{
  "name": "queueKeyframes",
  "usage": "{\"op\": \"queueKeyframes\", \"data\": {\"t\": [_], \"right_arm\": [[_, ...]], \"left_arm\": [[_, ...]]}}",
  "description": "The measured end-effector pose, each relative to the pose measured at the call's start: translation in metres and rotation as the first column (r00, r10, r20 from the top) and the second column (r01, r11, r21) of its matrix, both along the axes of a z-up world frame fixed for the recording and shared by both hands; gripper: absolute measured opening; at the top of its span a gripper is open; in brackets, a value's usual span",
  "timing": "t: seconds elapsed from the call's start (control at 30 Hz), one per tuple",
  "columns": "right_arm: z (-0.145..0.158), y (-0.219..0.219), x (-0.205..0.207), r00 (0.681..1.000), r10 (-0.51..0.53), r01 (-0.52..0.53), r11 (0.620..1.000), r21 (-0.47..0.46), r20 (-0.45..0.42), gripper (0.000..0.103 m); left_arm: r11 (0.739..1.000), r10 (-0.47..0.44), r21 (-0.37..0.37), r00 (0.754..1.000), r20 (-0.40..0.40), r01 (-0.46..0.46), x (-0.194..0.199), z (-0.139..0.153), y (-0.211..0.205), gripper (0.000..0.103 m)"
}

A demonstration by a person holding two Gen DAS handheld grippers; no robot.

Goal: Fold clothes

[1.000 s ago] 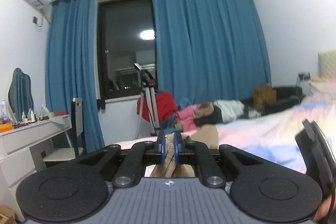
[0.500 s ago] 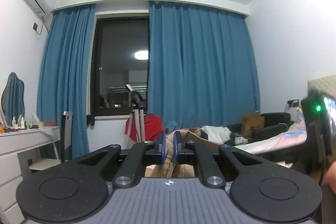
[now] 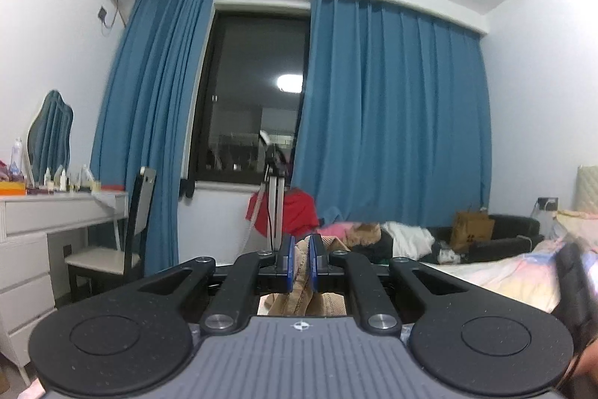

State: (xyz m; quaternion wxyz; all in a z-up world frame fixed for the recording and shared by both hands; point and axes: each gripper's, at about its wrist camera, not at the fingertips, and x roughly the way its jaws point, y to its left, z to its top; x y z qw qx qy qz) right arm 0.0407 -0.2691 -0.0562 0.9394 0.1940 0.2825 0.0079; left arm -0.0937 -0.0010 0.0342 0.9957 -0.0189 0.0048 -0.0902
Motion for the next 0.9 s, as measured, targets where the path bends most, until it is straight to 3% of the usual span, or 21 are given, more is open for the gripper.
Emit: {"op": "queueKeyframes", "data": {"t": [0.1, 0.2, 0.27, 0.37, 0.43, 0.53, 0.67, 0.77, 0.8, 0.83, 0.9], "right_arm": [[0.023, -0.007, -0.023, 0.98, -0.104, 0.119, 0.99, -0.077, 0.172, 0.078], [0.034, -0.015, -0.027, 0.968, -0.102, 0.127, 0.987, -0.095, 0.229, 0.08], [0.03, -0.023, -0.02, 0.98, -0.067, 0.078, 0.995, -0.055, 0.186, 0.078], [0.01, -0.032, -0.004, 0.998, -0.047, 0.045, 0.998, 0.048, 0.047, 0.078], [-0.004, -0.034, 0.008, 0.999, -0.02, 0.025, 0.995, 0.096, -0.048, 0.078], [-0.026, -0.03, 0.019, 0.988, 0.018, 0.006, 0.988, 0.155, -0.151, 0.078], [-0.036, -0.012, 0.014, 0.978, 0.065, -0.054, 0.997, 0.058, -0.199, 0.078], [-0.032, -0.005, 0.009, 0.983, 0.055, -0.06, 0.998, -0.026, -0.175, 0.046], [-0.025, -0.003, 0.004, 0.991, 0.035, -0.042, 0.998, -0.056, -0.128, 0.029], [-0.017, 0.0, 0.0, 0.998, 0.024, -0.03, 0.995, -0.09, -0.064, 0.021], [0.001, 0.009, -0.01, 0.997, 0.034, -0.023, 0.988, -0.152, 0.07, 0.021]], "left_arm": [[1.0, -0.017, 0.019, 0.998, -0.065, 0.018, 0.008, -0.005, -0.001, 0.009], [0.996, -0.018, 0.083, 0.993, -0.115, 0.027, 0.016, -0.012, -0.008, 0.009], [0.993, -0.02, 0.114, 0.988, -0.153, 0.038, 0.022, -0.02, -0.012, 0.009], [0.988, -0.043, 0.134, 0.97, -0.237, 0.077, 0.035, -0.031, -0.015, 0.009], [0.983, -0.038, 0.162, 0.954, -0.296, 0.089, 0.047, -0.039, -0.016, 0.009], [0.98, -0.02, 0.181, 0.947, -0.322, 0.082, 0.056, -0.05, -0.016, 0.009], [0.992, -0.005, 0.121, 0.962, -0.274, 0.04, 0.054, -0.046, -0.007, 0.009], [0.998, 0.004, 0.068, 0.971, -0.239, 0.012, 0.048, -0.034, 0.0, 0.009], [0.998, 0.003, 0.057, 0.97, -0.243, 0.011, 0.048, -0.031, 0.001, 0.009], [0.999, -0.001, 0.051, 0.967, -0.256, 0.014, 0.049, -0.031, 0.002, 0.009], [0.998, -0.006, 0.061, 0.957, -0.29, 0.025, 0.052, -0.033, 0.001, 0.009]]}}
